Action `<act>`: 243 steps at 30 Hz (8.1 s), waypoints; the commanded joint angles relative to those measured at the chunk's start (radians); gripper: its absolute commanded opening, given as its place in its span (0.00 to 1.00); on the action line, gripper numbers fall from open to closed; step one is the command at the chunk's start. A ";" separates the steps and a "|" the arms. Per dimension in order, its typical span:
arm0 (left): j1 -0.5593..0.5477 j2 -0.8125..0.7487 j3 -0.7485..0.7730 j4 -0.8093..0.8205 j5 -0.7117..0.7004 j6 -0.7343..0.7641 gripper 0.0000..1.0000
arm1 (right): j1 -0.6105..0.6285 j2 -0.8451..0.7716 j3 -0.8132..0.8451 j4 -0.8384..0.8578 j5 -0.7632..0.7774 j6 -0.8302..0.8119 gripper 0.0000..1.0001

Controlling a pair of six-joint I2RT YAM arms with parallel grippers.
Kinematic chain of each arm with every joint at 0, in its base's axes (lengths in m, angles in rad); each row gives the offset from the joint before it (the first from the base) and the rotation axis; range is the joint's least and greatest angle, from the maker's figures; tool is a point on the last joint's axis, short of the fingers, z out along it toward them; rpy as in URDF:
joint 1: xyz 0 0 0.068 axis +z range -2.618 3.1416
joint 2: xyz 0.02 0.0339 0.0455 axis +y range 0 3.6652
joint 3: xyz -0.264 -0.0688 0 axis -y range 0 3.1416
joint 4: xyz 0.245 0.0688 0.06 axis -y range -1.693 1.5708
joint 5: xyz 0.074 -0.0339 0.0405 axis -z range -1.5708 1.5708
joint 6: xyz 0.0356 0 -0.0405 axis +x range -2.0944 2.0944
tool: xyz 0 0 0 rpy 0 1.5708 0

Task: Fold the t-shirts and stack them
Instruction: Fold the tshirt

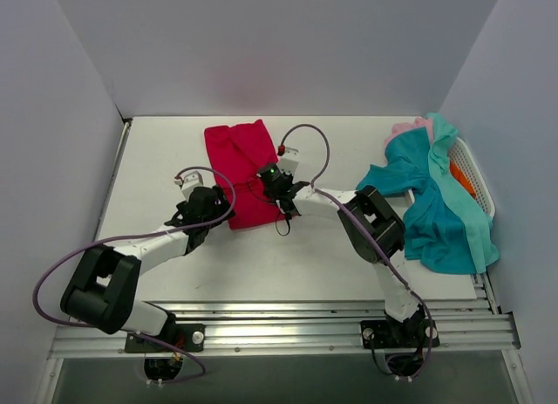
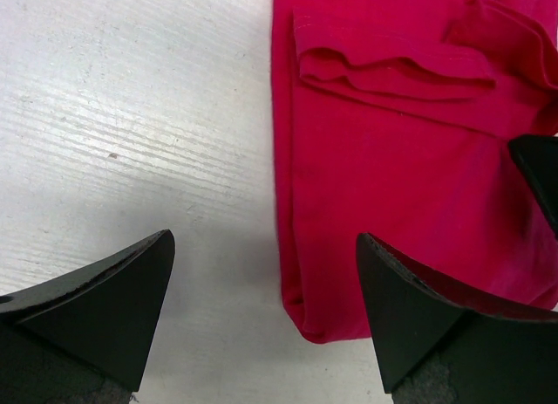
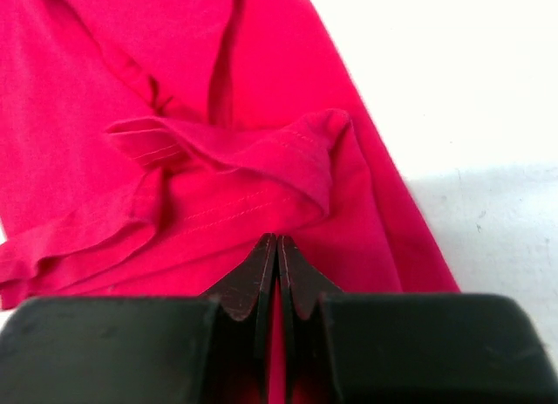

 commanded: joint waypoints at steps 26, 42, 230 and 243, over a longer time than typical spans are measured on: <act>-0.005 0.036 0.039 0.077 0.003 0.014 0.94 | 0.024 0.016 0.001 -0.022 -0.013 0.053 0.00; -0.005 0.056 0.053 0.084 0.008 0.023 0.94 | -0.058 0.128 0.144 -0.025 -0.046 0.009 0.00; 0.108 -0.154 0.303 -0.244 0.183 0.043 0.03 | 0.200 -0.432 -0.261 0.117 0.240 -0.077 0.00; 0.320 0.536 0.851 -0.082 0.408 0.168 0.94 | -0.053 0.105 0.479 0.033 0.134 -0.260 1.00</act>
